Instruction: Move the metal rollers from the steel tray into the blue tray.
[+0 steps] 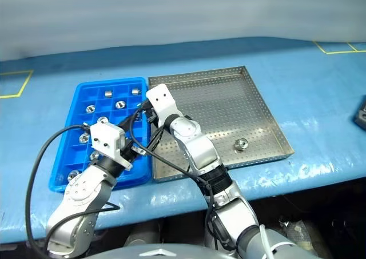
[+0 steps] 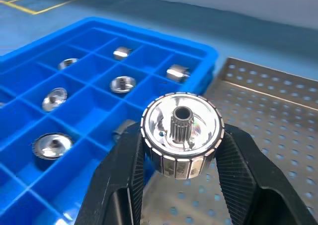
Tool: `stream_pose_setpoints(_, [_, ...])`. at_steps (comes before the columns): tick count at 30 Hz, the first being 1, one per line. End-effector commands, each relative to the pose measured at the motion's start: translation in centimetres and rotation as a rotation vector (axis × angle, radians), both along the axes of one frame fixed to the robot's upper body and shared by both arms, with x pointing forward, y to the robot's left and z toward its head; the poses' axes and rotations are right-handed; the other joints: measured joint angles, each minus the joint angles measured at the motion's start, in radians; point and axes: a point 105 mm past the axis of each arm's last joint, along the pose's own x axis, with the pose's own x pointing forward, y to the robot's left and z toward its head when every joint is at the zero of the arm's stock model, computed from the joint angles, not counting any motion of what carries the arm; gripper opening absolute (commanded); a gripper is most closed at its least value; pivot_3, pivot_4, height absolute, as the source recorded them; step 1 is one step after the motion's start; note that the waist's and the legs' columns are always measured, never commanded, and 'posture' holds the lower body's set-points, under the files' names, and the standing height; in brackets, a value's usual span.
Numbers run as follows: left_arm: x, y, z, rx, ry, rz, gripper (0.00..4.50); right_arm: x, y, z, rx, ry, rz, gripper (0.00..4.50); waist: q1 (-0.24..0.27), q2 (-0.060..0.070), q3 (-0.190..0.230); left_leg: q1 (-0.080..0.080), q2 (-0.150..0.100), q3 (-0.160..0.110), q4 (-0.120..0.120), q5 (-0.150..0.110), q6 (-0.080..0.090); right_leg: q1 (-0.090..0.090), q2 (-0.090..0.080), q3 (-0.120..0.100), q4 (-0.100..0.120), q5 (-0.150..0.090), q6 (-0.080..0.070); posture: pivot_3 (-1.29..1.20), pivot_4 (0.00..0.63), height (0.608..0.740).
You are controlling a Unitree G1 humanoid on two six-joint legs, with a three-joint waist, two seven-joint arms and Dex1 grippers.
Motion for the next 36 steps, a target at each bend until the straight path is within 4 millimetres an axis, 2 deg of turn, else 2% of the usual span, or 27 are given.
stream_pose_setpoints(1, [-1.2,1.4,1.2,-0.014,-0.049,0.082,4.50,-2.4,2.2,1.9,0.023,-0.035,0.152,1.69,0.014,0.000,0.000,0.000,0.000,0.000,0.000,0.000,0.000,0.000,0.000,0.000,0.000,-0.001,-0.001,0.16,0.150,0.740])
stream_pose_setpoints(6, [-3.1,1.4,0.9,-0.069,-0.021,0.072,4.50,-4.8,2.9,-0.3,-0.040,0.019,0.279,1.69,0.032,0.000,0.000,-0.001,0.000,-0.002,0.000,0.000,0.000,0.000,0.000,-0.002,0.000,-0.003,-0.005,0.19,0.150,0.740])
stream_pose_setpoints(10, [-4.3,0.8,0.3,-0.044,0.017,0.005,4.50,-5.8,3.1,-1.7,-0.069,0.063,0.331,1.69,0.036,0.000,0.000,0.000,0.001,-0.003,0.000,0.000,0.000,0.000,0.000,-0.003,0.001,-0.004,-0.006,0.19,0.150,0.740])
stream_pose_setpoints(14, [-4.8,1.2,-0.8,0.043,0.073,-0.005,4.50,-5.7,2.9,-2.7,-0.084,0.095,0.317,1.69,0.038,0.001,0.000,-0.001,0.001,-0.004,0.000,0.000,0.000,0.000,0.000,-0.005,0.001,-0.004,-0.006,0.19,0.150,0.740])
stream_pose_setpoints(20, [-5.6,1.2,-2.0,0.099,0.129,-0.063,4.50,-4.9,2.7,-2.9,-0.062,0.112,0.269,1.69,0.038,0.001,0.001,-0.001,0.001,-0.004,-0.002,0.000,-0.001,-0.001,0.000,-0.005,0.001,-0.005,-0.007,0.18,0.150,0.740])
stream_pose_setpoints(25, [-6.0,1.2,-2.5,0.091,0.146,-0.068,4.50,-4.1,2.2,-2.9,-0.060,0.111,0.224,1.69,0.040,0.001,0.001,-0.001,0.001,-0.004,-0.004,0.000,-0.001,-0.002,0.000,-0.005,0.001,-0.005,-0.008,0.18,0.150,0.740])
stream_pose_setpoints(28, [-6.3,1.2,-2.6,0.085,0.151,-0.079,4.50,-4.0,2.0,-3.6,-0.092,0.132,0.220,1.69,0.041,0.001,0.001,-0.001,0.001,-0.004,-0.004,0.000,-0.001,-0.002,0.000,-0.005,0.001,-0.005,-0.008,0.18,0.150,0.740])
stream_pose_setpoints(34, [-6.5,0.8,-2.7,0.077,0.156,-0.114,4.50,-4.3,1.6,-4.0,-0.108,0.134,0.213,3.60,0.048,0.001,0.001,-0.001,0.001,-0.004,-0.004,0.000,-0.001,-0.002,0.000,-0.005,0.001,-0.006,-0.008,0.16,0.150,0.740])
stream_pose_setpoints(36, [-6.6,0.5,-2.8,0.075,0.157,-0.138,4.50,-3.6,0.6,-3.7,-0.104,0.121,0.143,4.24,0.050,0.001,0.000,-0.001,0.001,-0.004,-0.004,0.000,-0.001,-0.002,0.000,-0.005,0.001,-0.006,-0.008,0.14,0.150,0.740])
